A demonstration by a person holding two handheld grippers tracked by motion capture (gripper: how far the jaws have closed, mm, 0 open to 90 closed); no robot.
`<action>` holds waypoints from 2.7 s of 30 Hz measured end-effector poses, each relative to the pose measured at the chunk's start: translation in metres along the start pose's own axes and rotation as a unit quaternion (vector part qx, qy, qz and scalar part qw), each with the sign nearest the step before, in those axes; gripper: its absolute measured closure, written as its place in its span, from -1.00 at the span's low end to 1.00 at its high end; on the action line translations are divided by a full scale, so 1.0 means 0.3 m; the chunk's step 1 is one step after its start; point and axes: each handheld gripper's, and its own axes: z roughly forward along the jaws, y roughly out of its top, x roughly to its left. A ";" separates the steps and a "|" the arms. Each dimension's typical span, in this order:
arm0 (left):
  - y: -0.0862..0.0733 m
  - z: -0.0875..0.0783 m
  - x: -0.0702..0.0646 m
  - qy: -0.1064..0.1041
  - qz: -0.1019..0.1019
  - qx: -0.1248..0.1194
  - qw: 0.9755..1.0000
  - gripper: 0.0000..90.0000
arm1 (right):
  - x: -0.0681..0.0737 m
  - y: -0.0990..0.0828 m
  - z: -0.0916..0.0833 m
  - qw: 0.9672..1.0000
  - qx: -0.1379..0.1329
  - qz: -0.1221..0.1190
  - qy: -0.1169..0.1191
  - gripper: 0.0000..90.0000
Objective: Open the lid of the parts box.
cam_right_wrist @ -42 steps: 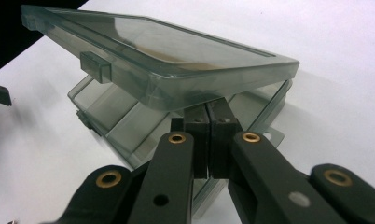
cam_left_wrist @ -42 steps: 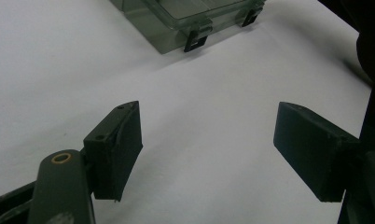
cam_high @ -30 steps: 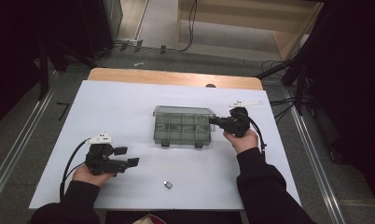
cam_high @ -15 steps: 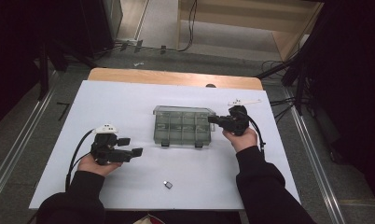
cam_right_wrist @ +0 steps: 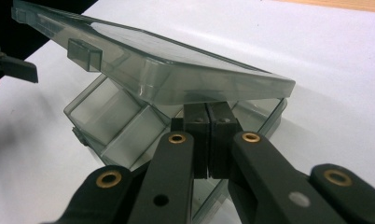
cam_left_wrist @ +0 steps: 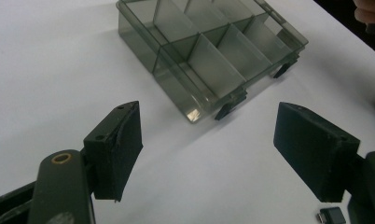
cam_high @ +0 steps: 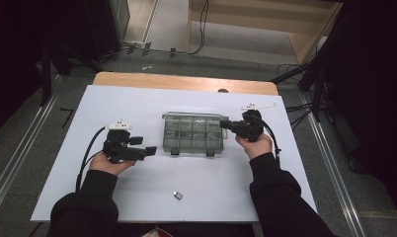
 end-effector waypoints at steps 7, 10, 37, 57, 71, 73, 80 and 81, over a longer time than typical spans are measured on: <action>0.038 0.022 0.003 0.007 0.003 0.003 1.000 -0.46 | 0.000 0.004 0.004 1.000 -0.001 0.000 0.000 0.93; 0.052 0.032 0.007 0.009 0.004 0.003 1.000 -0.46 | -0.001 0.006 0.004 1.000 -0.002 0.001 0.000 0.93; 0.164 0.119 0.033 0.031 0.003 0.004 0.999 -0.41 | 0.003 0.013 0.009 1.000 -0.004 -0.004 0.000 0.93; 0.205 0.177 0.064 0.046 -0.002 -0.019 0.999 -0.20 | 0.008 0.011 0.017 1.000 -0.003 -0.003 0.000 0.93; 0.218 0.205 0.052 0.054 0.013 -0.029 0.998 0.46 | 0.011 0.005 0.017 1.000 0.001 -0.003 -0.002 0.88; 0.220 0.204 0.051 0.051 0.010 -0.029 0.998 0.49 | 0.012 0.004 0.017 1.000 0.001 -0.004 -0.001 0.84; 0.222 0.200 0.052 0.049 0.006 -0.029 0.998 0.49 | 0.019 -0.001 -0.001 1.000 -0.001 -0.010 -0.004 0.74; 0.222 0.201 0.052 0.050 0.007 -0.030 0.998 0.49 | 0.021 -0.003 -0.003 1.000 -0.003 -0.010 -0.007 0.74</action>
